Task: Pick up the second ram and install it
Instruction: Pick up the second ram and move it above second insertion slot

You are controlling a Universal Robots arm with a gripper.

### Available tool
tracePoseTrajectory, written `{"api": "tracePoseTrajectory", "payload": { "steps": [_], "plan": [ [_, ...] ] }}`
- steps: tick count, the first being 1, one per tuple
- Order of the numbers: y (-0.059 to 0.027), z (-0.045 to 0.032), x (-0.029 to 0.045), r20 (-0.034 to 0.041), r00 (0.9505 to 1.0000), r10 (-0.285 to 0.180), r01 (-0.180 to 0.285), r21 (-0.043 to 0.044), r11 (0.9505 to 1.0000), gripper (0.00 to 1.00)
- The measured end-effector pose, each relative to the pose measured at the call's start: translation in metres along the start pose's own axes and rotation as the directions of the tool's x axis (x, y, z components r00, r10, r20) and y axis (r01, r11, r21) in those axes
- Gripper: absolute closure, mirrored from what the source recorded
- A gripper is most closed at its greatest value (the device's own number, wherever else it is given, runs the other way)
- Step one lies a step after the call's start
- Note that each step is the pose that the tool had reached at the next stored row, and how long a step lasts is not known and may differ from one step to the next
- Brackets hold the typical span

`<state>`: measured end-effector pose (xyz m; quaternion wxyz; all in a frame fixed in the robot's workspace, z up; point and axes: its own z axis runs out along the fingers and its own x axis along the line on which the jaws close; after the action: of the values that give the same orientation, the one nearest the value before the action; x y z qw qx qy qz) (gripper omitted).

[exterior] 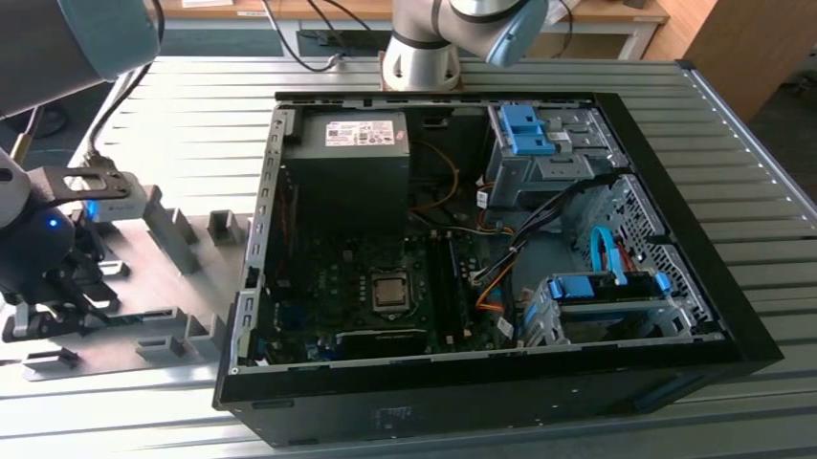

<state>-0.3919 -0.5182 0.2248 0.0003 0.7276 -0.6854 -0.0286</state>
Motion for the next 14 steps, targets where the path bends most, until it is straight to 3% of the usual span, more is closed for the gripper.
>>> {"api": "tracePoseTrajectory", "payload": {
  "steps": [9,11,14],
  "plan": [
    [0.0024,0.0164,0.0,0.0019,1.0,-0.008,0.008,-0.0003,1.0,0.64],
    [0.004,0.0201,-0.0003,0.0051,1.0,-0.008,0.008,-0.0002,1.0,0.64],
    [0.0061,0.0248,-0.0006,0.0161,0.9998,-0.01,0.01,0.0006,1.0,0.64]
  ]
}}
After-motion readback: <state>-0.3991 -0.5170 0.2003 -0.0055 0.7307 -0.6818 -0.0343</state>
